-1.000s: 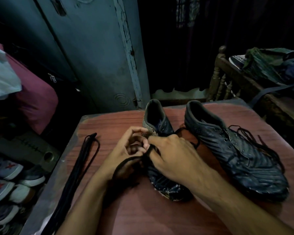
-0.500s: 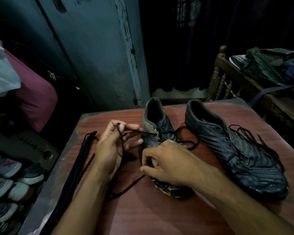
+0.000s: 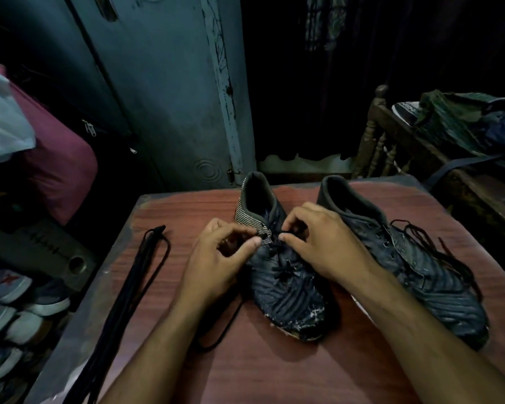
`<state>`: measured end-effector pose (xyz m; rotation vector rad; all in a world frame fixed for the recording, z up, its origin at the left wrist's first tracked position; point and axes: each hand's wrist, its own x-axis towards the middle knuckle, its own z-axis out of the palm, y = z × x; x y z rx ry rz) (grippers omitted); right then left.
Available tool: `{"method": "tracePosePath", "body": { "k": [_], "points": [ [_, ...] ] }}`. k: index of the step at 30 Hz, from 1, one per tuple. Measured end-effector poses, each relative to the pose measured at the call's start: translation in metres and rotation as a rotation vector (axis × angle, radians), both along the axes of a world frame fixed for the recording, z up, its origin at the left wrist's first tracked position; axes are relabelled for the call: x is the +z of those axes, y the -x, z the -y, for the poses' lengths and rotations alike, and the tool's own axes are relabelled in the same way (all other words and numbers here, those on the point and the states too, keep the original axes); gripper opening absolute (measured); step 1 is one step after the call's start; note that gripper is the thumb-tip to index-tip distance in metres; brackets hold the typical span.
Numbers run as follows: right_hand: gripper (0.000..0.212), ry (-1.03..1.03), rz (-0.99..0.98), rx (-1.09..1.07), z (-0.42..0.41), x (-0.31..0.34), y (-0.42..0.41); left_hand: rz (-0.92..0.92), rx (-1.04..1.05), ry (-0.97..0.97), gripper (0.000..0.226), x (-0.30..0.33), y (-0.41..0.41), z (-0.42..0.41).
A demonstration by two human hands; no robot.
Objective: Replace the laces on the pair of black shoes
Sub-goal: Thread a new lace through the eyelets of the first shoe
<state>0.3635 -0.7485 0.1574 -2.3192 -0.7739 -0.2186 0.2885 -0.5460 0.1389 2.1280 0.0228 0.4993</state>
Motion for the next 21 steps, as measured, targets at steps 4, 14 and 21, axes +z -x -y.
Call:
{"method": "tracePosePath", "body": {
  "k": [4, 14, 21],
  "points": [
    [0.014, -0.117, -0.059, -0.031, -0.001, 0.003, 0.001, 0.029, 0.037, -0.064, 0.007, -0.002, -0.002, 0.000],
    [0.011, -0.437, -0.434, -0.028, 0.002, 0.013, 0.001, -0.011, 0.040, 0.158, 0.012, 0.004, 0.000, -0.005],
    [0.013, -0.277, -0.222, -0.029, 0.005, 0.011, 0.001, -0.015, 0.075, 0.101, 0.012, -0.001, -0.003, -0.009]
  ]
}}
